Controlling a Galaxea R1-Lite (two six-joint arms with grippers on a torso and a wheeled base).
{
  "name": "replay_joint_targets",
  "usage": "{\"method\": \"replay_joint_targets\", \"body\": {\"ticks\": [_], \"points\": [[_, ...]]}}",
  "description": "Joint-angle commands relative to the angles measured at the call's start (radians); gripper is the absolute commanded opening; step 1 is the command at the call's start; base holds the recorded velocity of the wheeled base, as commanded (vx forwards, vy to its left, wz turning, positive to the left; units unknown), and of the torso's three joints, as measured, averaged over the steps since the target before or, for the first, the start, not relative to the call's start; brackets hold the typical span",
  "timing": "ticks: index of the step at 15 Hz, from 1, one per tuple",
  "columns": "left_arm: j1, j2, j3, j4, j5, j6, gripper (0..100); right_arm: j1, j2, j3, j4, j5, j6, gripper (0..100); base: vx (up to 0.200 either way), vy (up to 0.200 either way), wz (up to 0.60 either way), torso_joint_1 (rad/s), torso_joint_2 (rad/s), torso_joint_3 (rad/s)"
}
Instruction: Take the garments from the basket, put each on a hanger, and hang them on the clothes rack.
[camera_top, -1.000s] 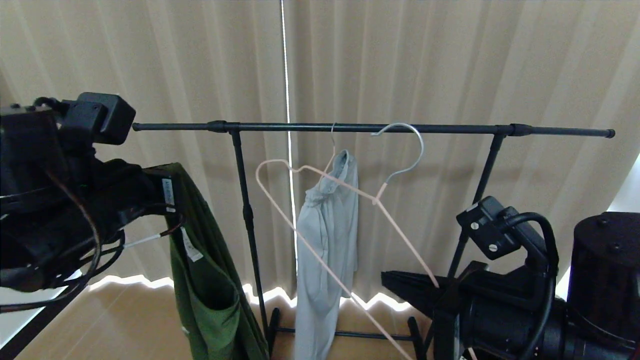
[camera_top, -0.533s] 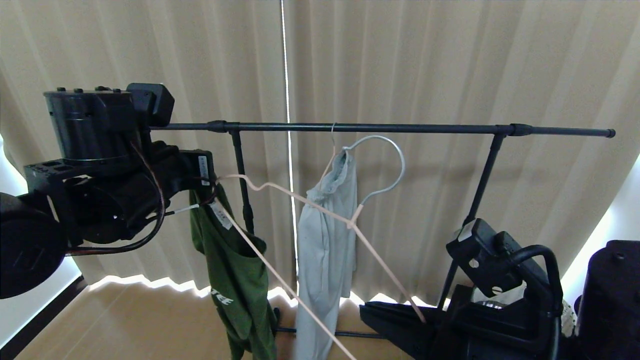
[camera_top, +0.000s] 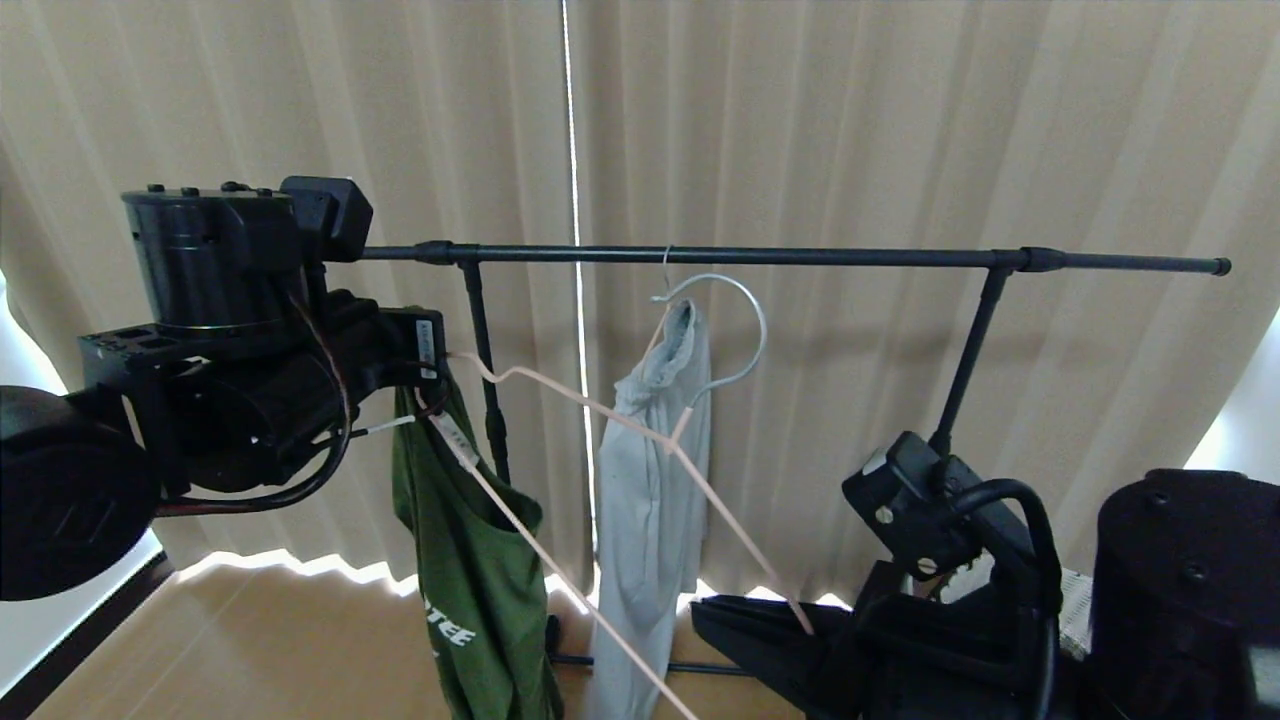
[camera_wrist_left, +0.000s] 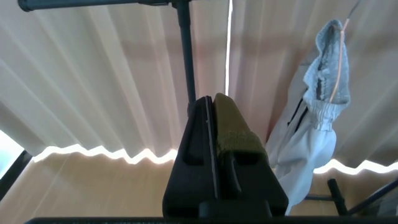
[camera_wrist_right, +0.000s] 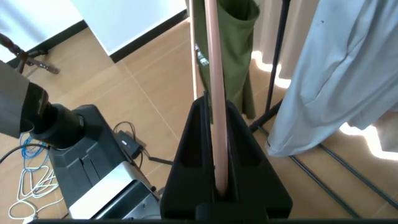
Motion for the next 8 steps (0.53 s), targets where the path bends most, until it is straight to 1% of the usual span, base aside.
{"method": "replay_joint_targets", "body": {"ticks": [1, 3, 4, 5, 8], "points": [[-0.002, -0.014, 0.002, 0.0, 0.003, 0.0, 0, -0.012, 0.038, -0.031, 0.0, -0.002, 0.0, 0, 0.0, 0.0, 0.0, 0.0, 0.0, 0.0], [-0.005, -0.022, 0.006, 0.0, 0.003, 0.0, 0, -0.026, 0.058, -0.053, 0.0, -0.002, 0.0, 0, 0.0, 0.0, 0.0, 0.0, 0.0, 0.0], [-0.02, -0.028, 0.006, 0.0, 0.009, -0.009, 0, -0.033, 0.087, -0.079, 0.0, -0.003, 0.0, 0, 0.0, 0.0, 0.0, 0.0, 0.0, 0.0], [-0.034, -0.028, 0.006, 0.0, 0.026, -0.014, 0, -0.039, 0.107, -0.096, 0.0, -0.005, 0.0, 0, 0.0, 0.0, 0.0, 0.0, 0.0, 0.0], [-0.082, -0.029, 0.004, -0.002, 0.114, -0.028, 0, -0.047, 0.17, -0.159, 0.002, -0.006, 0.0, 0, 0.0, 0.0, 0.0, 0.0, 0.0, 0.0]]}}
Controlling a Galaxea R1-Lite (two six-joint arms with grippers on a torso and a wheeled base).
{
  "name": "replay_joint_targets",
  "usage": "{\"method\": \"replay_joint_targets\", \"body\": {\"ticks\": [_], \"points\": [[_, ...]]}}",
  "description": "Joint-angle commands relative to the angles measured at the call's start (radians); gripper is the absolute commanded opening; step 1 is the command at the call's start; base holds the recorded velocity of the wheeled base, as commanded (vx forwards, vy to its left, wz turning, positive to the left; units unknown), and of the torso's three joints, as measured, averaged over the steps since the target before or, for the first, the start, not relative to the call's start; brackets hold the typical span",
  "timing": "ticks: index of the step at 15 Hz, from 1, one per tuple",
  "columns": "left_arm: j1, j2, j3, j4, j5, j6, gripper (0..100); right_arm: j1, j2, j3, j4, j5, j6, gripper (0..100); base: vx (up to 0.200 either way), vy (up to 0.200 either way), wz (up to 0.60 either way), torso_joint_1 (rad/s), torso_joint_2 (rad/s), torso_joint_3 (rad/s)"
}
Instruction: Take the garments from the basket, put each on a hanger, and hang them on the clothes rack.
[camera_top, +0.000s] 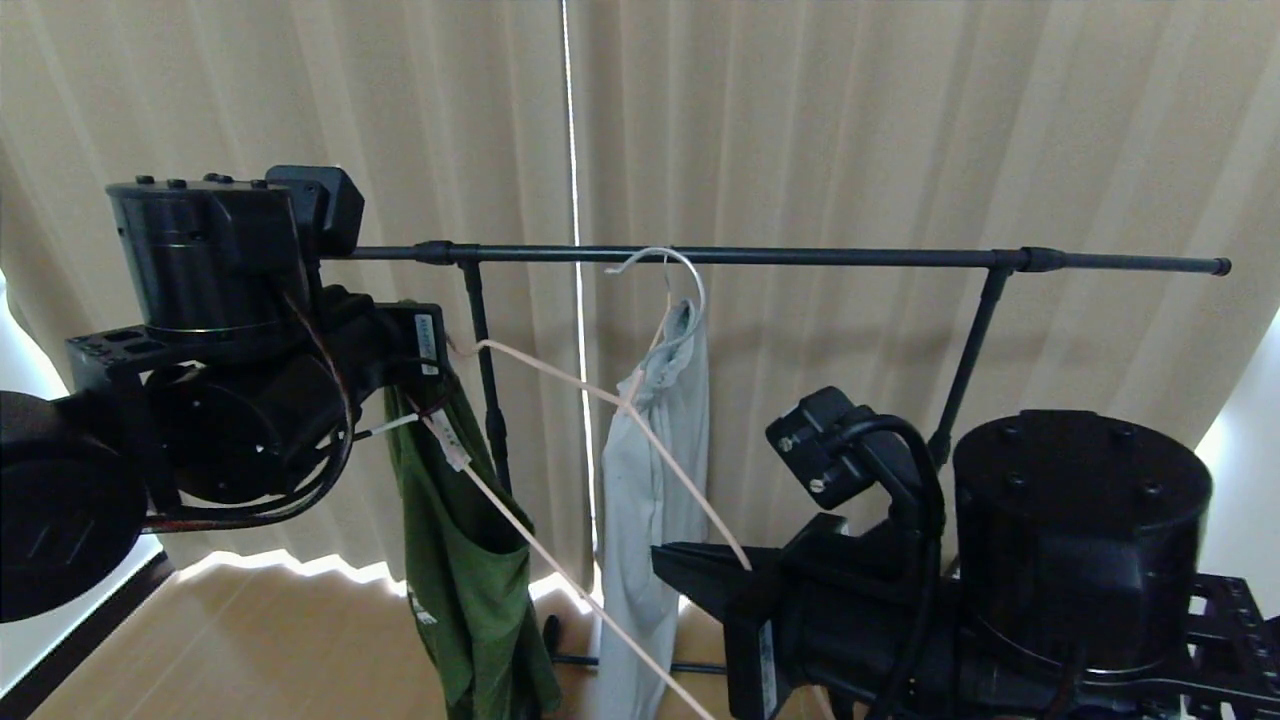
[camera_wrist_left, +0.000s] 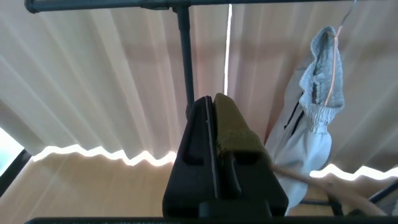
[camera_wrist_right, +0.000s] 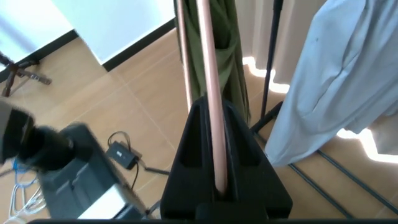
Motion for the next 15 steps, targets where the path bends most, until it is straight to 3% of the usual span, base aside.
{"method": "replay_joint_targets", "body": {"ticks": [1, 11, 15], "points": [[-0.03, -0.009, 0.0, -0.002, 0.019, -0.002, 0, -0.004, 0.067, -0.046, 0.0, 0.0, 0.0, 0, 0.0, 0.0, 0.0, 0.0, 0.0, 0.0], [-0.126, -0.104, 0.051, 0.0, 0.023, -0.002, 0, -0.032, 0.198, -0.171, 0.006, -0.003, 0.028, 0, 0.0, 0.0, 0.0, 0.0, 0.0, 0.0], [-0.218, -0.118, 0.049, 0.0, 0.016, -0.024, 0, -0.047, 0.221, -0.199, 0.009, -0.003, 0.028, 0, 0.0, 0.0, 0.0, 0.0, 0.0, 0.0]]}}
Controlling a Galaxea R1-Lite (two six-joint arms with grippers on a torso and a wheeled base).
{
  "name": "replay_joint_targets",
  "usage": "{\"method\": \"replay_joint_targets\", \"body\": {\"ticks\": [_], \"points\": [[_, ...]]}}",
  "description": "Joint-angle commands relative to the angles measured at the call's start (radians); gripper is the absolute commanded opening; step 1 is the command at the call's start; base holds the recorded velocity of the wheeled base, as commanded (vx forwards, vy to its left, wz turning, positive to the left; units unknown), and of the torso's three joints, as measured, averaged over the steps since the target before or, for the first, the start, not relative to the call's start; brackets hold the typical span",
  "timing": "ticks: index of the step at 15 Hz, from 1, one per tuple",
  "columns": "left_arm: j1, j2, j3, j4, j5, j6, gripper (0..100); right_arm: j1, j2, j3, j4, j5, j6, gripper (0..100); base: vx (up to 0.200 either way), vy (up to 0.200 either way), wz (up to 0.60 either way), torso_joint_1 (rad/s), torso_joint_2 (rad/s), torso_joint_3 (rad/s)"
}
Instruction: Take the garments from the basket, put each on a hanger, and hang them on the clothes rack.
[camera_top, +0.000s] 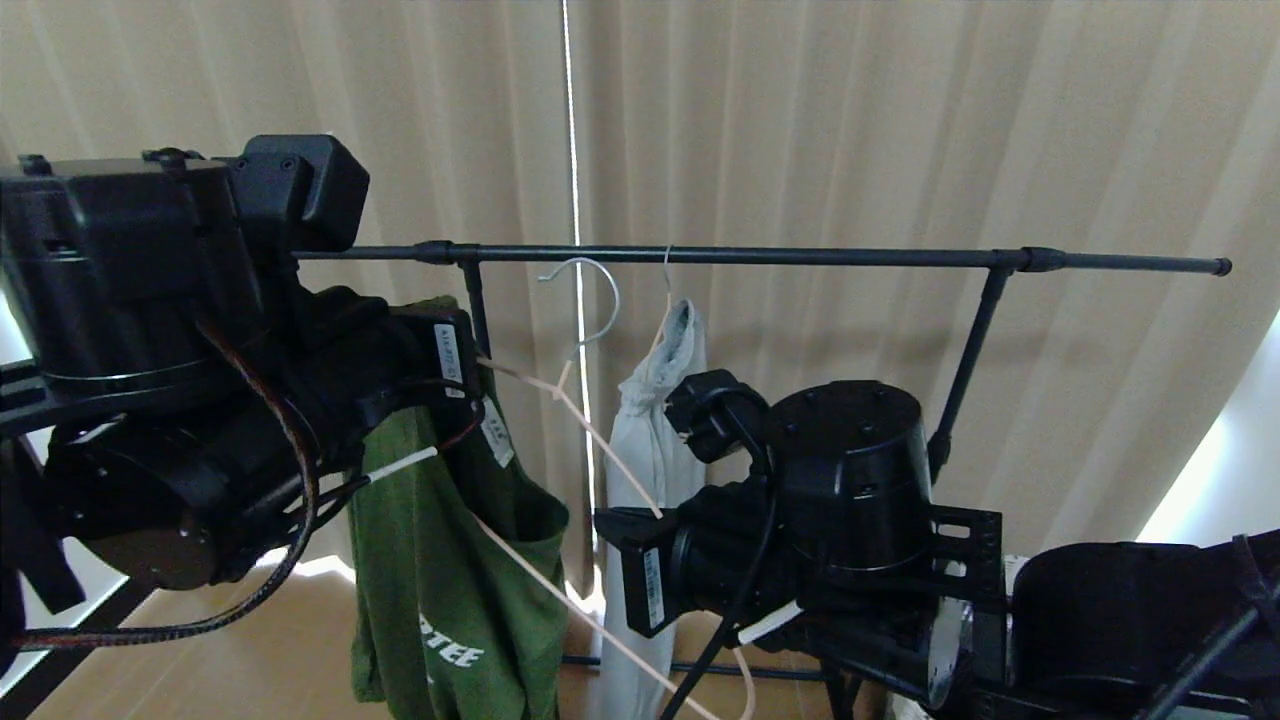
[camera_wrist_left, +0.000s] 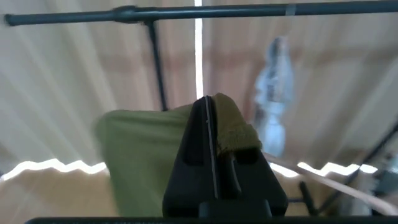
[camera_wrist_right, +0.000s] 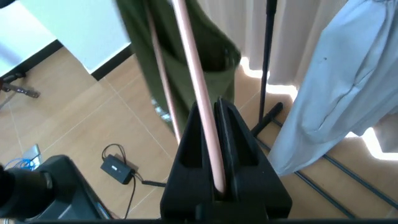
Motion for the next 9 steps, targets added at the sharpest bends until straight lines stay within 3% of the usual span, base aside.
{"method": "replay_joint_targets", "body": {"ticks": [1, 4, 9], "points": [[-0.038, -0.01, 0.001, 0.0, -0.001, -0.01, 0, -0.004, 0.01, -0.006, 0.0, 0.0, 0.0, 0, 0.0, 0.0, 0.0, 0.0, 0.0, 0.0], [-0.059, -0.023, 0.005, 0.0, -0.052, -0.026, 0, -0.029, 0.007, -0.015, 0.004, 0.0, 0.0, 0, 0.0, 0.0, 0.0, 0.0, 0.0, 0.0], [-0.059, -0.084, 0.099, 0.006, -0.325, -0.019, 0, -0.073, -0.013, -0.032, 0.04, -0.001, -0.005, 0, 0.0, 0.0, 0.0, 0.0, 0.0, 0.0]]}}
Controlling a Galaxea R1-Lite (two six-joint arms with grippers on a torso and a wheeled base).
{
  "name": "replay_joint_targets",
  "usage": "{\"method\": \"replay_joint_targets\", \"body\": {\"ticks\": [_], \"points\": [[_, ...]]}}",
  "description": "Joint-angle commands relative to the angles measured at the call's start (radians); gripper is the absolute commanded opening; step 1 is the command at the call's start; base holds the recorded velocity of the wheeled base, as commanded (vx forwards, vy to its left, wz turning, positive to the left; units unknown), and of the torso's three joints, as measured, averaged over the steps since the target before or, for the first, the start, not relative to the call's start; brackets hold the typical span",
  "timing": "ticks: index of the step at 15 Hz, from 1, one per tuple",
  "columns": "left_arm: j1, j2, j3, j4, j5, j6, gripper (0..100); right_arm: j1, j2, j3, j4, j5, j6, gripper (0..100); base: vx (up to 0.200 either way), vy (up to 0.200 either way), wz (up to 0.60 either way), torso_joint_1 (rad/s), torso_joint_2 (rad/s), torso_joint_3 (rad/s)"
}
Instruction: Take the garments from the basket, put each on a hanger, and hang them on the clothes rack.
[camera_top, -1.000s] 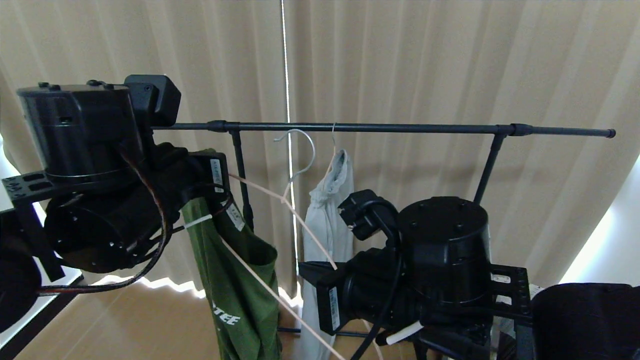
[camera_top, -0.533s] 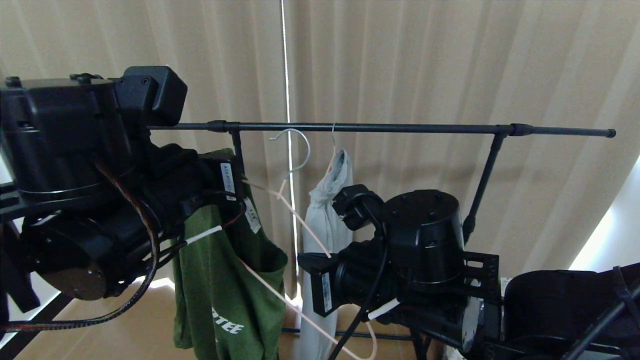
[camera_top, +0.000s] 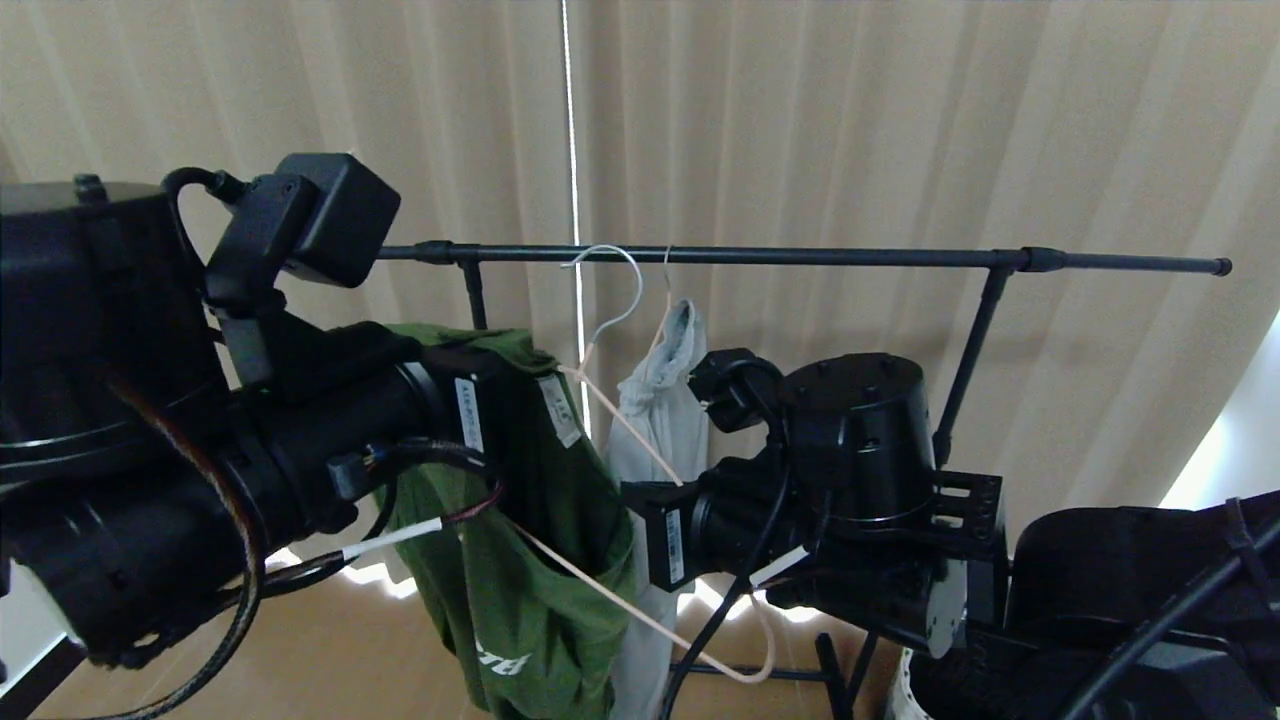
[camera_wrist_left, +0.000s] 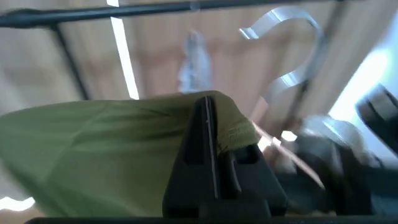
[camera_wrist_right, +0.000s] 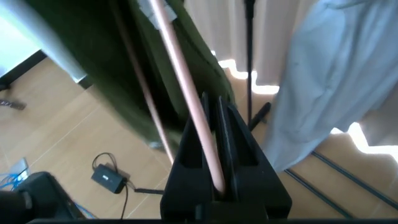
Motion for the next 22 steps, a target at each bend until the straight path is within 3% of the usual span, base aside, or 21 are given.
{"method": "replay_joint_targets", "body": {"ticks": [1, 2, 8, 9, 12, 17, 20, 22], "points": [[0.0, -0.018, 0.03, -0.001, -0.018, 0.001, 0, -0.006, -0.012, -0.007, -0.001, 0.0, 0.0, 0, 0.0, 0.0, 0.0, 0.0, 0.0, 0.0], [0.0, -0.012, 0.059, -0.002, -0.057, 0.004, 0, -0.006, -0.02, -0.014, 0.01, -0.001, -0.002, 0, 0.0, 0.0, 0.0, 0.0, 0.0, 0.0], [-0.013, -0.01, 0.114, -0.007, -0.055, 0.015, 0, -0.005, -0.083, -0.005, 0.041, -0.001, -0.071, 0, 0.0, 0.0, 0.0, 0.0, 0.0, 0.0], [-0.017, -0.012, 0.119, -0.008, -0.057, 0.016, 100, -0.005, -0.092, -0.002, 0.041, -0.001, -0.08, 0, 0.0, 0.0, 0.0, 0.0, 0.0, 0.0], [-0.046, -0.041, 0.135, -0.01, -0.06, 0.019, 100, -0.006, -0.12, 0.012, 0.041, -0.001, -0.108, 0, 0.0, 0.0, 0.0, 0.0, 0.0, 0.0], [-0.043, -0.138, 0.212, -0.011, -0.08, 0.136, 100, -0.074, -0.239, 0.119, 0.041, 0.006, -0.2, 0, 0.0, 0.0, 0.0, 0.0, 0.0, 0.0], [-0.039, -0.19, 0.244, -0.022, -0.084, 0.225, 100, -0.166, -0.33, 0.213, 0.042, 0.012, -0.272, 0, 0.0, 0.0, 0.0, 0.0, 0.0, 0.0], [-0.037, -0.188, 0.249, -0.065, -0.084, 0.268, 100, -0.196, -0.365, 0.257, 0.042, 0.054, -0.287, 0, 0.0, 0.0, 0.0, 0.0, 0.0, 0.0]]}}
